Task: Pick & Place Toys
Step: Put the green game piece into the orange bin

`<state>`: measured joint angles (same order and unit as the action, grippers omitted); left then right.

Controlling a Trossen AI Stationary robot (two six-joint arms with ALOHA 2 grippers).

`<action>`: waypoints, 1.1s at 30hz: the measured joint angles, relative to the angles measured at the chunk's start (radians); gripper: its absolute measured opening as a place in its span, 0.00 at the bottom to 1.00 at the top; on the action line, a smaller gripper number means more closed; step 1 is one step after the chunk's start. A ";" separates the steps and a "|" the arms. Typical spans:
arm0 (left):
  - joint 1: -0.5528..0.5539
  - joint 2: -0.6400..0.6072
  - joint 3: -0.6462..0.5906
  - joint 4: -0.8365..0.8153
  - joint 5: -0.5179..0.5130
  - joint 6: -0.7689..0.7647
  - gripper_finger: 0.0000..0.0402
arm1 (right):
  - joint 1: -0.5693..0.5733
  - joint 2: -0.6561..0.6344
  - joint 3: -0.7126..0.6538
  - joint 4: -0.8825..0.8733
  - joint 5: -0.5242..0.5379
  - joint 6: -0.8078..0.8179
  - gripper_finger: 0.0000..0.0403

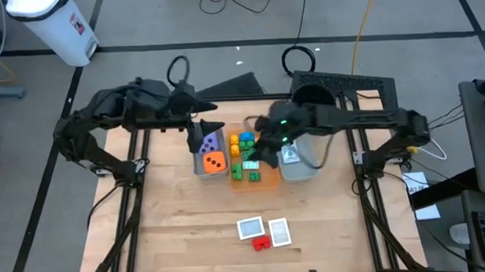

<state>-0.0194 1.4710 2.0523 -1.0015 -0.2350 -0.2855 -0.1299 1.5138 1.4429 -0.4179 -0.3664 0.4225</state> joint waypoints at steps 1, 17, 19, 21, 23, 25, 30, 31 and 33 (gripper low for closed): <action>0.003 0.001 0.000 -0.020 0.002 -0.012 0.71 | 0.000 0.032 0.010 -0.024 0.000 -0.017 0.35; 0.046 -0.011 -0.030 -0.060 0.206 0.044 0.71 | 0.075 0.331 0.021 -0.327 0.355 -0.314 0.36; 0.046 -0.011 -0.066 -0.042 0.218 0.054 0.71 | 0.080 0.341 0.021 -0.306 0.376 -0.342 0.36; 0.053 -0.011 -0.102 -0.039 0.242 0.055 0.71 | 0.080 0.346 0.021 -0.304 0.396 -0.359 0.36; 0.058 -0.013 -0.146 -0.016 0.290 0.055 0.71 | 0.076 0.347 0.021 -0.308 0.397 -0.364 0.36; 0.060 -0.014 -0.203 0.056 0.344 0.055 0.71 | 0.069 0.360 0.021 -0.284 0.396 -0.364 0.36; 0.064 -0.012 -0.321 0.210 0.445 0.063 0.71 | 0.056 0.408 0.021 -0.295 0.393 -0.375 0.36; 0.066 -0.012 -0.335 0.231 0.451 0.054 0.71 | 0.056 0.419 0.021 -0.295 0.393 -0.379 0.36; 0.071 -0.013 -0.360 0.267 0.465 0.043 0.71 | 0.057 0.440 0.021 -0.300 0.393 -0.386 0.36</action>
<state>0.0515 1.4578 1.6925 -0.7341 0.2299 -0.2428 -0.0730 1.9536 1.4639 -0.7177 0.0265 0.0364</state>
